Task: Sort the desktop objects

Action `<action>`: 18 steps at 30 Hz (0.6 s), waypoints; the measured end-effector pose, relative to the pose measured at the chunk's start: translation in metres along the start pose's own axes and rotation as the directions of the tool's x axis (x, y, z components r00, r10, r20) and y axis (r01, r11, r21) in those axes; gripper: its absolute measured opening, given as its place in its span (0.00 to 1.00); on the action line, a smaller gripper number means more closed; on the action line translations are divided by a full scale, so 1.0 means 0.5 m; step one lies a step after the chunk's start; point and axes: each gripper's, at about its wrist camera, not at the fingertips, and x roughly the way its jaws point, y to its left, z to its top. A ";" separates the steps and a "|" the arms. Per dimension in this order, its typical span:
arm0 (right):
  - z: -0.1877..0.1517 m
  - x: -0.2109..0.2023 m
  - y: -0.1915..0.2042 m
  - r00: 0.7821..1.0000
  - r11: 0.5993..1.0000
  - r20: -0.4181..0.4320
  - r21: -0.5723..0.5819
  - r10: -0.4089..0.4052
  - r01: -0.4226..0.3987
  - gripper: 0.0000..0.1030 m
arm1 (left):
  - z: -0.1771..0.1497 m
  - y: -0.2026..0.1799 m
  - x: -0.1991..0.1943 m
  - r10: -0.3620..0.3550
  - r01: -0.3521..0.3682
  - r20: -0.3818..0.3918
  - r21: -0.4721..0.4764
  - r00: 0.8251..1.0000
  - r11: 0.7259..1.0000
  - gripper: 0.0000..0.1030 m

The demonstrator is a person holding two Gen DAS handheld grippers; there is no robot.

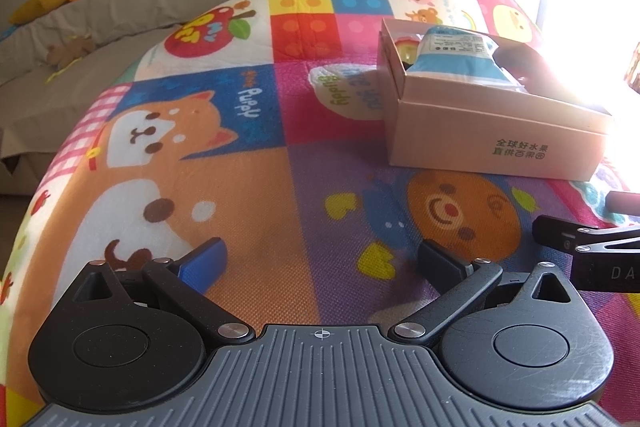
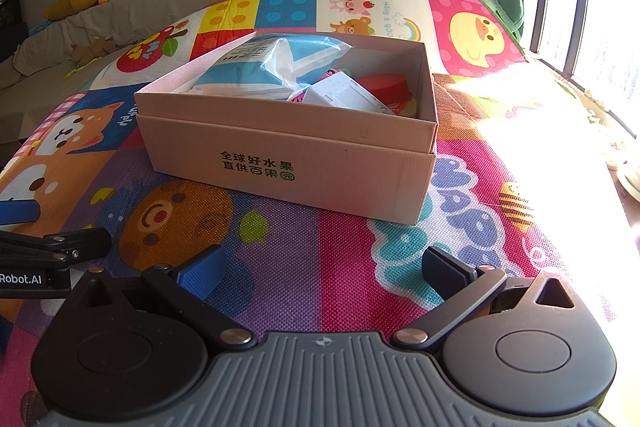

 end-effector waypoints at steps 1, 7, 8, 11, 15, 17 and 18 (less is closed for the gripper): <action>0.000 0.000 -0.001 1.000 1.000 0.000 0.000 0.000 0.000 1.00 | -0.001 0.000 -0.001 0.002 -0.002 -0.002 -0.001 1.000 1.000 1.00; 0.000 0.000 0.000 1.000 1.000 0.000 0.000 0.000 0.000 1.00 | -0.004 0.004 -0.002 -0.009 0.009 0.007 -0.005 1.000 1.000 1.00; 0.000 0.000 0.000 1.000 1.000 0.000 0.000 0.000 0.000 1.00 | -0.005 0.003 -0.002 -0.008 0.008 0.010 -0.005 1.000 1.000 1.00; 0.000 0.000 0.000 1.000 1.000 0.000 0.000 0.000 0.000 1.00 | -0.006 0.000 -0.002 -0.001 0.002 0.014 -0.005 1.000 1.000 1.00; 0.000 0.000 0.000 1.000 1.000 0.000 0.000 0.000 0.000 1.00 | -0.006 -0.001 -0.002 0.002 -0.002 0.015 -0.005 1.000 1.000 1.00; 0.000 0.000 0.001 1.000 1.000 0.000 0.000 0.000 0.000 1.00 | -0.006 -0.001 -0.002 0.001 -0.001 0.015 -0.005 1.000 1.000 1.00; 0.000 0.000 0.000 1.000 1.000 0.000 0.000 0.000 0.000 1.00 | -0.006 -0.001 -0.002 0.002 -0.002 0.015 -0.005 1.000 1.000 1.00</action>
